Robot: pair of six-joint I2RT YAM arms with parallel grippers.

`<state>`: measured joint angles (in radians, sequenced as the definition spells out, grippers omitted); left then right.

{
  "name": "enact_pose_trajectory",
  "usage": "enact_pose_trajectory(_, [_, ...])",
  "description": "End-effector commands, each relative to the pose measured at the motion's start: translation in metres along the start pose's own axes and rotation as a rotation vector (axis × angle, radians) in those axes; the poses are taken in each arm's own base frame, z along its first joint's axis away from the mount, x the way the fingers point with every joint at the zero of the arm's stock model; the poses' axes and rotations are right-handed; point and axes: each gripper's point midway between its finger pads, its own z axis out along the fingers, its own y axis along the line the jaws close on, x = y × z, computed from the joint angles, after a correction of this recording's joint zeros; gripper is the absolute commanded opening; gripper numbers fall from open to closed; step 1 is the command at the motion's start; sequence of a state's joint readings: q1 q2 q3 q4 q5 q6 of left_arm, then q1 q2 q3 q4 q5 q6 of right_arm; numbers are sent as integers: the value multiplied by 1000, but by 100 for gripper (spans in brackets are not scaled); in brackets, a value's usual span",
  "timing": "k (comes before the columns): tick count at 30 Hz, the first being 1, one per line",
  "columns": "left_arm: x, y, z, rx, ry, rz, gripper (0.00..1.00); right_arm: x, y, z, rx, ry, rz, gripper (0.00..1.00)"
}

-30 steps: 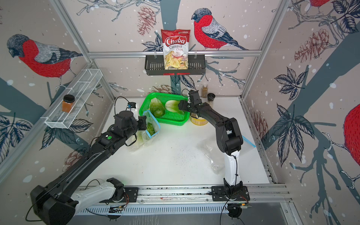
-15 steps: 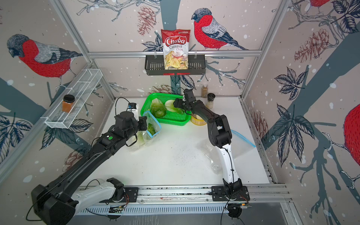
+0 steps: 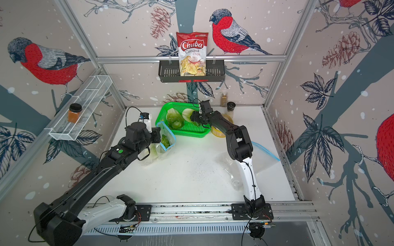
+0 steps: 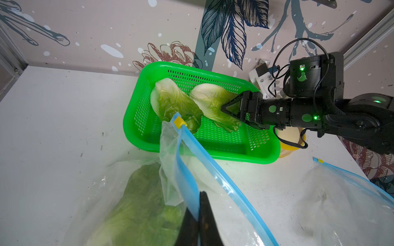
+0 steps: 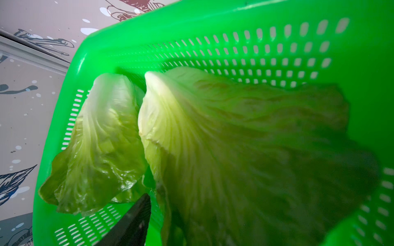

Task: Put the chinese cabbages into a zipper bag and zip it
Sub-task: Pick up the Chinese cabbage from the basket.

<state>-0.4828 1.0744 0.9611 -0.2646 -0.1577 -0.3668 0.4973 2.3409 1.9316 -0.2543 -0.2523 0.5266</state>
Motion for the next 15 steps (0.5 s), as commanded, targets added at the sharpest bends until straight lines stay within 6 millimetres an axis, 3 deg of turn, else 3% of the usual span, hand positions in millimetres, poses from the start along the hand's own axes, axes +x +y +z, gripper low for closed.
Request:
enact_pose_trajectory(1, [-10, -4, -1, 21, -41, -8, 0, -12, 12, 3, -55, -47, -8, 67])
enact_pose_trajectory(5, [-9, -5, 0, 25, -39, -9, 0, -19, 19, -3, -88, -95, -13, 55])
enact_pose_trajectory(12, [-5, -5, 0, 34, -30, -9, 0, -31, 36, -25, -147, -165, -36, 12])
enact_pose_trajectory(15, [-4, -6, -1, 37, -23, -4, 0, -34, 46, -44, -169, -212, -56, 7])
